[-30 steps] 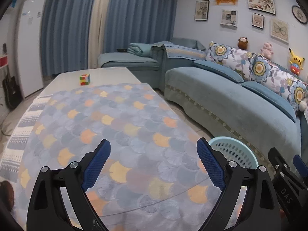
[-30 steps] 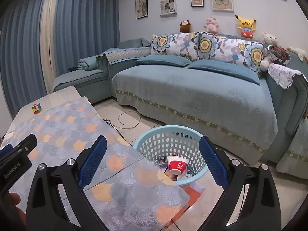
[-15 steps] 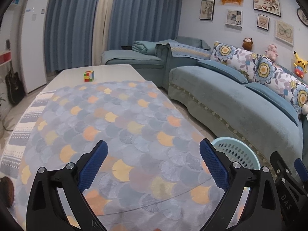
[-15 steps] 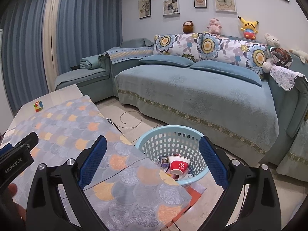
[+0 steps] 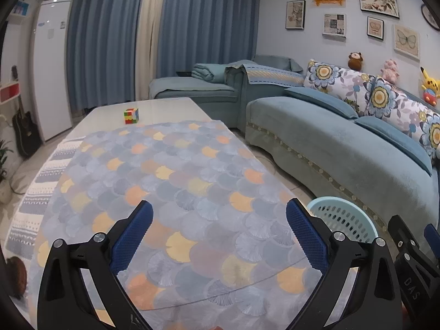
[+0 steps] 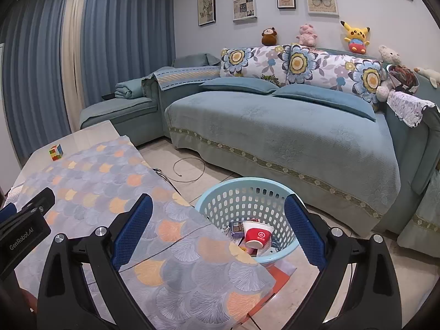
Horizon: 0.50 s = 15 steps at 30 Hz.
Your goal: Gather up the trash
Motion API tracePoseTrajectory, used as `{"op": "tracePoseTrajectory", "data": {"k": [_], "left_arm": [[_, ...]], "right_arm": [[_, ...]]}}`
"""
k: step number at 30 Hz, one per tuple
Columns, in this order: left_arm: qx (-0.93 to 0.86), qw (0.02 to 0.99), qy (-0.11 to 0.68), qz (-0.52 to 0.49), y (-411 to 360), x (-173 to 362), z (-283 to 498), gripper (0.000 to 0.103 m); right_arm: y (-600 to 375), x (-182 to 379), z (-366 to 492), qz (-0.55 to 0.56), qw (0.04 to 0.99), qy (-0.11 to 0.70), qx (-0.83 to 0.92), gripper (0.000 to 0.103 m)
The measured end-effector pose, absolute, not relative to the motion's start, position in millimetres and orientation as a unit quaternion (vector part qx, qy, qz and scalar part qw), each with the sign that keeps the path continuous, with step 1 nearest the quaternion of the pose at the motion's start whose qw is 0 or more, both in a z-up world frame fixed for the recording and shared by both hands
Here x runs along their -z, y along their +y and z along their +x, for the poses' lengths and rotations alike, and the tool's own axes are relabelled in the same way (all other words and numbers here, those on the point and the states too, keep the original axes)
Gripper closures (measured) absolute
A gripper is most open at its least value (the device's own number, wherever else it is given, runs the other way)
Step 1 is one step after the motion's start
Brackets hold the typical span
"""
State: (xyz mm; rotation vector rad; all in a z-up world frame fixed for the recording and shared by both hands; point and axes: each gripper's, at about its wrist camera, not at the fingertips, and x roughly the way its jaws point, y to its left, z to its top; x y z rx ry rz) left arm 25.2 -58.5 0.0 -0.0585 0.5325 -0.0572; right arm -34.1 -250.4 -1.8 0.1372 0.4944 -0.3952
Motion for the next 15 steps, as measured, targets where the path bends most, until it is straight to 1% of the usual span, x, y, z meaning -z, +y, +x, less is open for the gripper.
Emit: {"op": "tracePoseTrajectory", "data": {"k": [15], "left_arm": [[0.030, 0.964, 0.265, -0.026, -59.0, 0.9, 26.3, 0.008]], "right_arm": [[-249.5, 3.6, -32.1, 0.070, 0.947, 0.247, 0.195, 0.011]]}}
